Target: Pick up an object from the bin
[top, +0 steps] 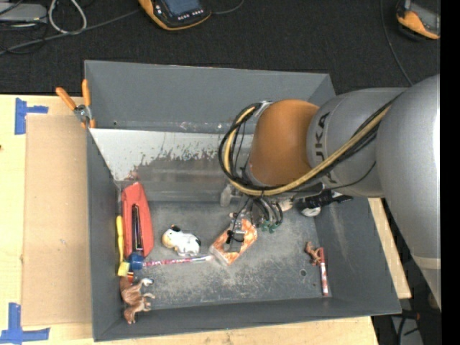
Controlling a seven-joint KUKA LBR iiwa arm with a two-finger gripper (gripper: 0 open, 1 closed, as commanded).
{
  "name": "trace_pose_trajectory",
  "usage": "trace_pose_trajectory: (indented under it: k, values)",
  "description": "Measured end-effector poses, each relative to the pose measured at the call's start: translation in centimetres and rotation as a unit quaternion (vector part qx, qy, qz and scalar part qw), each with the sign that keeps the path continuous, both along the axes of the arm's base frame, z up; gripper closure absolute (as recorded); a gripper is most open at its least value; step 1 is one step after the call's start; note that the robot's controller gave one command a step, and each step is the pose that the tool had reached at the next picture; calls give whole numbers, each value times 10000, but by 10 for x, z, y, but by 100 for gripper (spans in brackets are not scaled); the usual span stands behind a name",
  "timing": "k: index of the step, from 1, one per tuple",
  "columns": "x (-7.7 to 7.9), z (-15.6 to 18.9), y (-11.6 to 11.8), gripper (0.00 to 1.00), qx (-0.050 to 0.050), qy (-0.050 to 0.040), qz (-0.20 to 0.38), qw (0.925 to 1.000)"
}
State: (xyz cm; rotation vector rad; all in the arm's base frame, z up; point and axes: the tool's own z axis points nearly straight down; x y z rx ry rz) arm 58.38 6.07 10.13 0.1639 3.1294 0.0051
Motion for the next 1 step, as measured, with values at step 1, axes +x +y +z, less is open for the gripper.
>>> trace_pose_trajectory:
  k: [1]
  values:
    - [-16, -15, -10, 0, -1, 2, 291, 9996]
